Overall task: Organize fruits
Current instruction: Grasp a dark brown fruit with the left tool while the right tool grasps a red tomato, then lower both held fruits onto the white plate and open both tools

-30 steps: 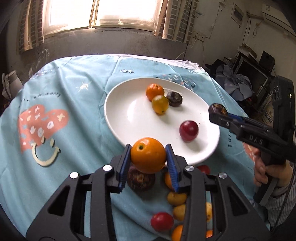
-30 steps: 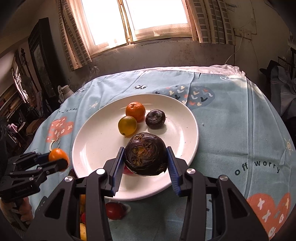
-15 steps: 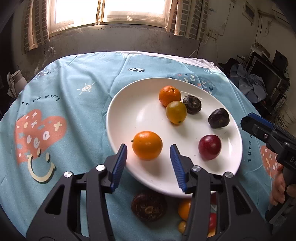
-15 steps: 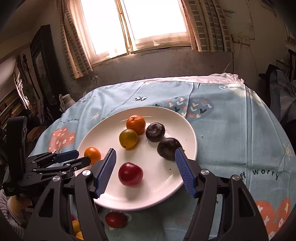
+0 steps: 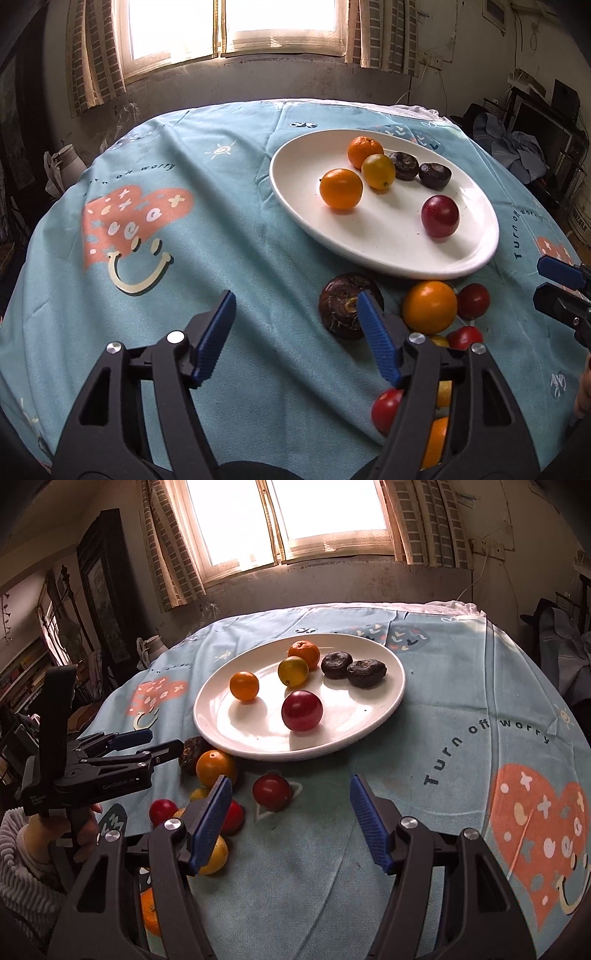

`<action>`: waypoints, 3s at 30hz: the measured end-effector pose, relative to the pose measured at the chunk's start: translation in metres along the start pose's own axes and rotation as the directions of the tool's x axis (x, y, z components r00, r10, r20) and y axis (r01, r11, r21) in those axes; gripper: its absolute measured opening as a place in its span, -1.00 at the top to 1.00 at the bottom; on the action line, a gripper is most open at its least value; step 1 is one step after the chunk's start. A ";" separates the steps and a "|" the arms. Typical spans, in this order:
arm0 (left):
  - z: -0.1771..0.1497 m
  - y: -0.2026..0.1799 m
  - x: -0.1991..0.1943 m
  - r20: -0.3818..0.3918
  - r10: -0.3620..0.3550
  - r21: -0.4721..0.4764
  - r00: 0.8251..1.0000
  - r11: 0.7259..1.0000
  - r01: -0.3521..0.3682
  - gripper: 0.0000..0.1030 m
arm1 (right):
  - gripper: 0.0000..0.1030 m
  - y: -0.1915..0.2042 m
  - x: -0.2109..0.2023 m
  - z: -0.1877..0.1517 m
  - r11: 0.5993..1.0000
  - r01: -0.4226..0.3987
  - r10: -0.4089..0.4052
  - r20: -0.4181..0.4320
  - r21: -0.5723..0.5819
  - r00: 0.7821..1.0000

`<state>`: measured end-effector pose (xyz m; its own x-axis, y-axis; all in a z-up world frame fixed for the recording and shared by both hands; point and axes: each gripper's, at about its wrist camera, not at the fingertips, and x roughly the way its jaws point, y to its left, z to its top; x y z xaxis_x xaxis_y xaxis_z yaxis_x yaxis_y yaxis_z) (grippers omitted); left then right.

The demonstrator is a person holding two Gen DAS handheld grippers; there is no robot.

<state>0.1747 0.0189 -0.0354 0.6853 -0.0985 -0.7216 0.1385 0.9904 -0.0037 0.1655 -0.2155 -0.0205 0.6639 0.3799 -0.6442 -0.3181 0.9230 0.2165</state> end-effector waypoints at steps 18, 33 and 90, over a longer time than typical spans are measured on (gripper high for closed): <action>-0.001 -0.026 0.021 -0.050 -0.027 0.114 0.998 0.993 0.032 -0.04 | -0.29 -0.008 0.013 -0.003 1.000 -0.006 0.006 -0.051 0.014 0.999; -0.001 -0.029 -0.003 0.034 -0.002 0.114 0.999 0.994 -0.002 0.17 | -0.29 -0.001 0.022 -0.008 0.999 0.020 -0.023 -0.078 -0.030 0.997; 0.060 -0.058 0.028 0.155 0.076 0.103 0.985 0.990 -0.093 -0.13 | 0.28 -0.031 0.067 0.075 0.997 0.077 -0.078 0.023 0.012 0.997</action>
<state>0.2288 -0.0471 -0.0142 0.7966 -0.0366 -0.6034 0.1473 0.9798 0.1351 0.2703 -0.2138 -0.0148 0.7023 0.3083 -0.6417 -0.2575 0.9503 0.1747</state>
